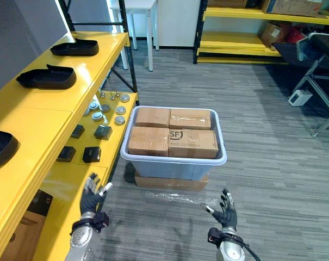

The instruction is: Walk over and take plastic housings, then place them on the shelf

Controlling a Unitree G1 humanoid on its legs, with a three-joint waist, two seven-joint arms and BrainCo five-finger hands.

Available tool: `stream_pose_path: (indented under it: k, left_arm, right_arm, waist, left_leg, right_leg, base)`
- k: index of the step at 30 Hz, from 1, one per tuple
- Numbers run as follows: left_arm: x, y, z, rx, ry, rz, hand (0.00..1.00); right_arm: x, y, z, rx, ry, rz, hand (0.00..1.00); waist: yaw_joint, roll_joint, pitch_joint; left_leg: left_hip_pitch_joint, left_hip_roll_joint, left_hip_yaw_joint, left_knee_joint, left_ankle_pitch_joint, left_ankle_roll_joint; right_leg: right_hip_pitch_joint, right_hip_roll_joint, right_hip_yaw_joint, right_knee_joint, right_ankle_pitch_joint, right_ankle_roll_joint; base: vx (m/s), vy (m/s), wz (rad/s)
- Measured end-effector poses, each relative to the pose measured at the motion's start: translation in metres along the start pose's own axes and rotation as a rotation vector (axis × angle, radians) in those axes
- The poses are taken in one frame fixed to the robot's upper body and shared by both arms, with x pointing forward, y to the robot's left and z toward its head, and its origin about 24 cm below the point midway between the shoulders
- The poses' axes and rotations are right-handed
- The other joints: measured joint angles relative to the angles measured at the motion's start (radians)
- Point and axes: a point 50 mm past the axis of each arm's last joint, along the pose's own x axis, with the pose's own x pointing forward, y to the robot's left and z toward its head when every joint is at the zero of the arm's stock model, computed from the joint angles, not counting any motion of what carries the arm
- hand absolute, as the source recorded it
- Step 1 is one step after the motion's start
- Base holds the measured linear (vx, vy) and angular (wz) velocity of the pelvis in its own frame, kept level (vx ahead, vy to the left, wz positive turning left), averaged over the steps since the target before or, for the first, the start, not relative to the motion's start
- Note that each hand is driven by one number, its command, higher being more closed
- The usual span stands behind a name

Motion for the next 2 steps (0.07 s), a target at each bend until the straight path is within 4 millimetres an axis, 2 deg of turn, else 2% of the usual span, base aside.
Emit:
stream_pose_path:
  k: [1,2]
  left_arm:
    - [0.001,0.004,-0.009,0.026,0.045,0.004,0.0]
    - [-0.001,0.012,-0.027,0.069,0.137,0.014,0.0]
  right_arm:
    - [0.001,-0.002,-0.007,-0.003,0.039,-0.009,0.0]
    - [0.001,-0.006,-0.024,0.0,0.129,-0.034,0.0]
  waist:
    - [0.0,0.0,0.0]
    - [0.0,0.001,0.0]
  left_leg:
    - [0.008,-0.002,-0.001,-0.005,0.002,-0.001]
    - [0.033,-0.003,-0.001,-0.016,0.006,-0.005]
  right_leg:
    - [0.008,-0.001,-0.004,-0.001,0.0,0.0]
    - [0.026,-0.002,-0.011,0.0,0.0,0.0]
  base:
    - [0.01,0.033,0.09]
    - [0.0,0.0,0.0]
